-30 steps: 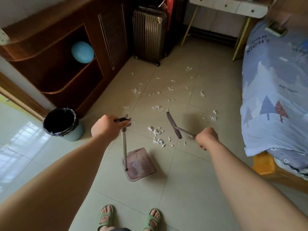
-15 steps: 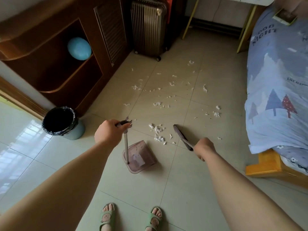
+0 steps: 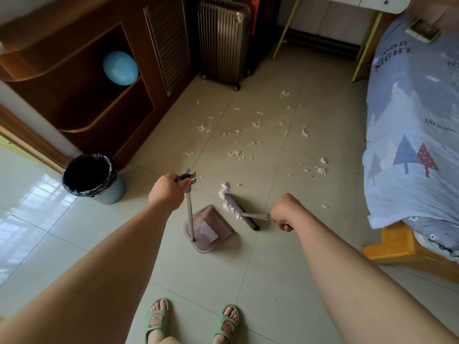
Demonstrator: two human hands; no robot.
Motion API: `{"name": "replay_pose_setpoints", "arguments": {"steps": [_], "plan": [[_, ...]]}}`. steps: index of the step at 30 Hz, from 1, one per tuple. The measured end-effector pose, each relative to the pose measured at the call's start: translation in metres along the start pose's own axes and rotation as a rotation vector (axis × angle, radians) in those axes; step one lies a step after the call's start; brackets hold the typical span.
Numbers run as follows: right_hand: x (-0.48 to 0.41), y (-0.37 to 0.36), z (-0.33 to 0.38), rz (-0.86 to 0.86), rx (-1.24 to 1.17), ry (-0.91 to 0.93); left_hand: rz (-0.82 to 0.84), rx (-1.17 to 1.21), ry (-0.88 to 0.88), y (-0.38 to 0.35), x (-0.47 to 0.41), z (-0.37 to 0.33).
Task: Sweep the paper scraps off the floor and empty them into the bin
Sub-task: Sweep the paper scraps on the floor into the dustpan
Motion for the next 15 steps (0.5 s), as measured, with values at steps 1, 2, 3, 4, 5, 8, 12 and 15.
{"name": "replay_pose_setpoints", "arguments": {"steps": [1,2,3,4,5,8,12,15], "plan": [[0.005,0.004,0.004,0.026,0.023,0.038,0.006,0.003,0.011,0.000,0.000,0.001],[0.009,0.008,0.008,0.047,0.033,0.071,0.009,0.004,0.018,-0.001,0.002,0.003],[0.011,0.012,0.011,0.066,0.044,0.091,0.012,0.003,0.020,-0.002,0.003,0.003],[0.012,0.014,0.014,0.097,0.065,0.083,0.013,0.004,0.021,-0.003,0.005,0.003],[0.014,0.016,0.017,0.138,0.086,0.053,0.016,0.003,0.024,-0.004,0.006,0.003],[0.019,0.026,0.024,0.145,0.118,0.022,0.025,0.011,0.026,-0.003,0.006,0.004],[0.024,0.042,0.022,-0.025,0.138,0.043,0.006,0.064,0.019,0.004,0.005,0.010],[0.023,0.045,0.019,-0.093,0.106,0.022,-0.018,0.107,0.019,0.011,0.005,0.018]]}}
Point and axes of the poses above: each hand's wrist, its own x-axis away from the middle knuckle, its own y-axis out of the back of the hand, z = x × y, the point moved 2 cm from there along -x, towards the middle knuckle, and after that the axes turned 14 degrees about x, right-handed, at the moved point
